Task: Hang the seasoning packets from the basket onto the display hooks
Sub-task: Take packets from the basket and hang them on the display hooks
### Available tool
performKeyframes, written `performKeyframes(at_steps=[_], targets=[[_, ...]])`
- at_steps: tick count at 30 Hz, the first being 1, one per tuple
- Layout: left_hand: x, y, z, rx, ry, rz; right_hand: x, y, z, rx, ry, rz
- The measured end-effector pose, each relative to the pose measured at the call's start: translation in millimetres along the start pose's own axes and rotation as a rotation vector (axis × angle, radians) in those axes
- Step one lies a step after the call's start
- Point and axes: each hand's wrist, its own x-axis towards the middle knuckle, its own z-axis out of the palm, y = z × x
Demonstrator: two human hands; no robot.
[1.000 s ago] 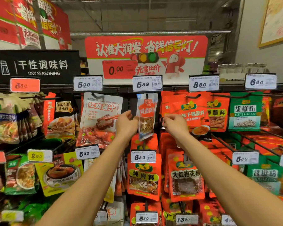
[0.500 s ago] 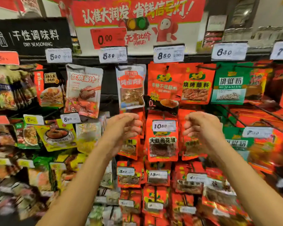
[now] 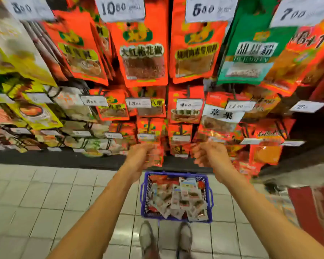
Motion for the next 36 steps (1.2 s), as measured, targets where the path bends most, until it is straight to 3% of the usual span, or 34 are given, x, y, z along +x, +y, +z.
performKeyframes(at_steps=[6,13,17,22,24,26,29,32,36], targets=[[75.1,-155.6,-9.9,-0.005,0.044,-0.356,43.7,173.9,19.9,-0.077,0.055,0.327],[176.4,-305.2,-22.3,-0.116,0.142,-0.622,111.6,366.5,33.9,-0.234,0.093,0.586],[234.6,-359.3,-11.1,-0.018,0.150,-0.647,166.9,437.1,39.8,-0.550,0.107,0.463],[288.0,-406.0,-3.1,0.096,0.112,-0.673,240.8,483.3,45.6,-1.125,-0.103,0.194],[302.3,-420.9,-1.0,0.128,0.092,-0.692,262.9,501.0,43.1,-1.423,-0.281,0.151],[311.2,-434.2,-0.4,0.162,0.092,-0.677,279.7,518.2,31.4,-1.575,-0.346,0.154],[313.9,-452.4,-2.4,0.225,0.080,-0.641,282.8,527.6,11.4,-1.569,-0.322,0.122],[310.1,-463.3,-0.2,0.292,0.053,-0.599,262.2,513.1,6.7,-1.391,-0.297,-0.052],[305.2,-464.9,12.9,0.577,-0.130,-0.240,219.6,476.2,12.2,-1.183,-0.353,-0.188]])
